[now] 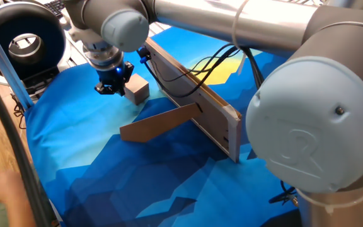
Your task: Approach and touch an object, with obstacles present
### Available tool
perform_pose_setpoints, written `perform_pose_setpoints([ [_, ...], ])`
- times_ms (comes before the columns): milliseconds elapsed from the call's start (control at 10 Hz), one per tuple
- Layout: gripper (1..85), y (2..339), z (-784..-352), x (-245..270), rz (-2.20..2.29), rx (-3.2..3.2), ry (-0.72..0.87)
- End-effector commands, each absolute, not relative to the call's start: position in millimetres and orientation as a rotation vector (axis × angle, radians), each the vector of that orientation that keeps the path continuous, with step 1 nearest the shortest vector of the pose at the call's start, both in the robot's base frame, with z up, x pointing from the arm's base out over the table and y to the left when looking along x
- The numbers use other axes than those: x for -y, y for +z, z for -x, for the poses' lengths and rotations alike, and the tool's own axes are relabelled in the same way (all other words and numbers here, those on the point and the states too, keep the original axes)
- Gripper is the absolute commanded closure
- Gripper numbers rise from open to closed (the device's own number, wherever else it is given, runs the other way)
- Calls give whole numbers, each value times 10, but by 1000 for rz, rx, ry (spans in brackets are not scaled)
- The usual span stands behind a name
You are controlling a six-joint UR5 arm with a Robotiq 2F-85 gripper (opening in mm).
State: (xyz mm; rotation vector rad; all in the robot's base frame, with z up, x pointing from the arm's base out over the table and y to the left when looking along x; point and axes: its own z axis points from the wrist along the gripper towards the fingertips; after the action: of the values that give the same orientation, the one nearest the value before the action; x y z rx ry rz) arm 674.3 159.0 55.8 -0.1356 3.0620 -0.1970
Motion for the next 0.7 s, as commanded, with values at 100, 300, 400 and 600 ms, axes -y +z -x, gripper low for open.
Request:
perform_pose_setpoints([
  [100, 847, 1020, -6458, -1676, 82, -3115, -110],
  [300, 847, 1316, -6280, -1674, 57, -3138, -92],
  [400, 847, 1435, -6205, -1624, 64, -3143, -83],
  [600, 847, 1621, -6049, -1473, 73, -3157, -92],
])
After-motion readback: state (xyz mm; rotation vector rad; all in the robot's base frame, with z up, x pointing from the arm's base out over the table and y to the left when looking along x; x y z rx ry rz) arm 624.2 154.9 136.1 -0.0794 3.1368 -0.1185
